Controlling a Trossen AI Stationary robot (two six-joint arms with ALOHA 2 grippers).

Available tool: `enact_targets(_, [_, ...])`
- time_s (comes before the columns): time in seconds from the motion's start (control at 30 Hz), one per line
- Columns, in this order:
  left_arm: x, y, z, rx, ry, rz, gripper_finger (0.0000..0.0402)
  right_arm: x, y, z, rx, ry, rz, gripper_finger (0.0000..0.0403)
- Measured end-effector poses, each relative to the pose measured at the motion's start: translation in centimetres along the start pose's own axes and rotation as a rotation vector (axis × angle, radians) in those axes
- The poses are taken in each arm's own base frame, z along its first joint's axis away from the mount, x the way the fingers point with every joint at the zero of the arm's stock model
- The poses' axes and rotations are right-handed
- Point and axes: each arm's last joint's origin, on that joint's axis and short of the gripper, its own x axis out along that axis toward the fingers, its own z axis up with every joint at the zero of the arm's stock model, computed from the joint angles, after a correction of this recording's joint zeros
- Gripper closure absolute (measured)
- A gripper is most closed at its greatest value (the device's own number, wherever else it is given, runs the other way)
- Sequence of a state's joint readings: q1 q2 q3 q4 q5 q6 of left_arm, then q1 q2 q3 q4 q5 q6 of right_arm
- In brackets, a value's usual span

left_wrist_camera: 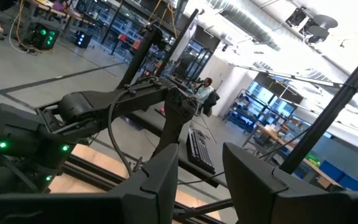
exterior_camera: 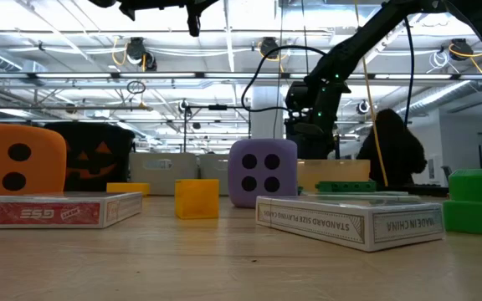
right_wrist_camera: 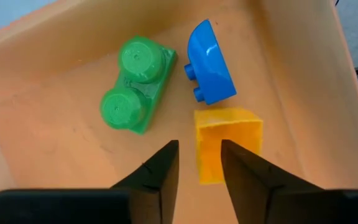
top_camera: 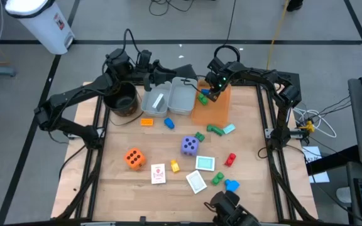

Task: Pick & Place Toys
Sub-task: Put the red deck of cards into the left gray bin

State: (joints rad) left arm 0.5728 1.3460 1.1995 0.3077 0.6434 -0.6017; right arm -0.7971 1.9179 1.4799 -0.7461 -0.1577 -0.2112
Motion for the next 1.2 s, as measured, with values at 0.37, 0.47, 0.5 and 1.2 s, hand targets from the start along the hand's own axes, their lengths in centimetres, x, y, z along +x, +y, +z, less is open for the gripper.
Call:
enact_targets(0.37, [-0.2, 0.3, 0.1, 0.020, 0.006, 0.004, 0.0270, -2.8, 0.1, 0.6, 0.027, -0.113, -0.086, 0.0275])
enact_targets(0.47, [-0.4, 0.5, 0.1, 0.012, 0.018, 0.008, 0.0270, -4.7, 0.3, 0.6, 0.022, -0.162, -0.111, 0.0274])
enact_targets(0.5, [-0.5, 0.6, 0.1, 0.009, 0.026, 0.006, 0.0270, -5.3, 0.4, 0.6, 0.020, -0.178, -0.114, 0.0273])
enact_targets(1.2, [0.4, 1.2, -6.6, -0.085, 0.110, -0.007, 0.0270, -14.9, 9.1, -6.7, 0.118, -1.117, 0.378, 0.0271])
